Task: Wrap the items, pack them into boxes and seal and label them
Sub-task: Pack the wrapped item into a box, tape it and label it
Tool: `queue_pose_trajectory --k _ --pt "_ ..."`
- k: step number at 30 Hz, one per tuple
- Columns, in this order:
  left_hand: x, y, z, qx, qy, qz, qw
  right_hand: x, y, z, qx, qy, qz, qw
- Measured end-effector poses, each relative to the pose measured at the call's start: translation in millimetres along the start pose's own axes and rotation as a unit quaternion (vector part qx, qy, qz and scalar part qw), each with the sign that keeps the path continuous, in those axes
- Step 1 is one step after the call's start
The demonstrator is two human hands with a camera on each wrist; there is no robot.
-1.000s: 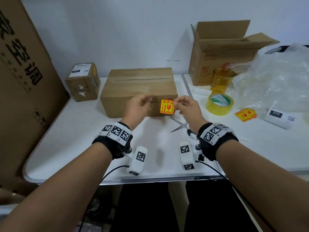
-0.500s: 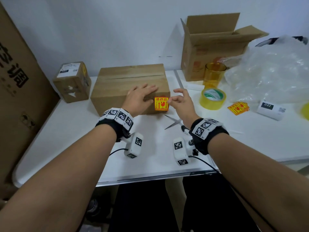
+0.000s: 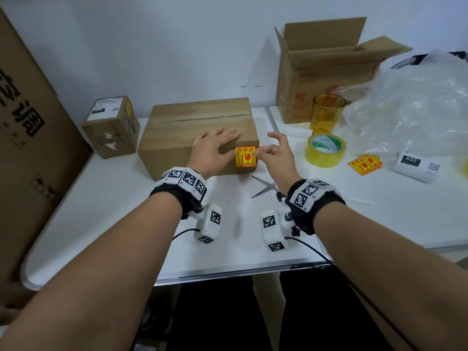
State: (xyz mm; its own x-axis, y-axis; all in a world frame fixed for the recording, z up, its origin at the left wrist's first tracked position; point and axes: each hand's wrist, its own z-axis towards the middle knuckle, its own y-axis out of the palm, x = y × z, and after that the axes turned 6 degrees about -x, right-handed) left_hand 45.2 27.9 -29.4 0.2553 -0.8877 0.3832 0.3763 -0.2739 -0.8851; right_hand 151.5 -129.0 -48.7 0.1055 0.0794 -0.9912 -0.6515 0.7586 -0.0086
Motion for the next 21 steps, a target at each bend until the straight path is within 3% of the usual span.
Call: queue_pose_trajectory --k 21 --pt "7.1 7.5 0.3 0.061 -0.033 -0.004 0.998 0.6 4.7 0.8 0.027 0.000 -0.032 0.999"
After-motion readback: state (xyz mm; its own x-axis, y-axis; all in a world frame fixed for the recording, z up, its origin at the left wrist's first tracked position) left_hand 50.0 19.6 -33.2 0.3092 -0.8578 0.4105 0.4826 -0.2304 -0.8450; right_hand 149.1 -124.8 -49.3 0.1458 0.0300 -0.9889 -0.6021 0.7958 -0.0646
